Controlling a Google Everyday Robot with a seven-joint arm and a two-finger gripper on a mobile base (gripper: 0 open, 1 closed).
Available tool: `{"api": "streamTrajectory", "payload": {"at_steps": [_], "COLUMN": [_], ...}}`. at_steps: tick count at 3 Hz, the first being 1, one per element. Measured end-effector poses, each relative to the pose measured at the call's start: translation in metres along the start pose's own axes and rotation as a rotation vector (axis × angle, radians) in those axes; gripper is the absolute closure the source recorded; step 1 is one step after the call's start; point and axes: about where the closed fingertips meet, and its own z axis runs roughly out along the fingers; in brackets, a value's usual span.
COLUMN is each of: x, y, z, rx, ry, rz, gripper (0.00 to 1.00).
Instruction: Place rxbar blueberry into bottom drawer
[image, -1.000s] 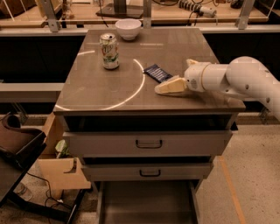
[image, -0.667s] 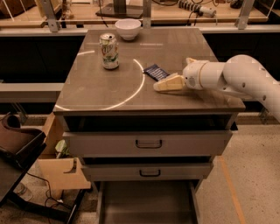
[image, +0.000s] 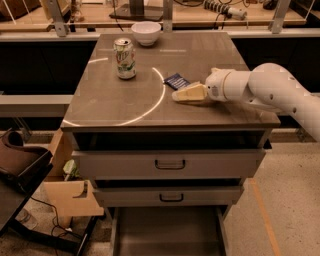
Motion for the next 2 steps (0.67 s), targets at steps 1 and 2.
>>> {"api": "streamTrajectory", "payload": {"at_steps": [1,2], "x": [0.004,0.014], "y": [0.004,0.010], "z": [0.003,0.006], "rx": [0.003,-0.002], "ry": [0.003,0.015], "rz": [0.021,0.046], "gripper": [0.00,0.15]}}
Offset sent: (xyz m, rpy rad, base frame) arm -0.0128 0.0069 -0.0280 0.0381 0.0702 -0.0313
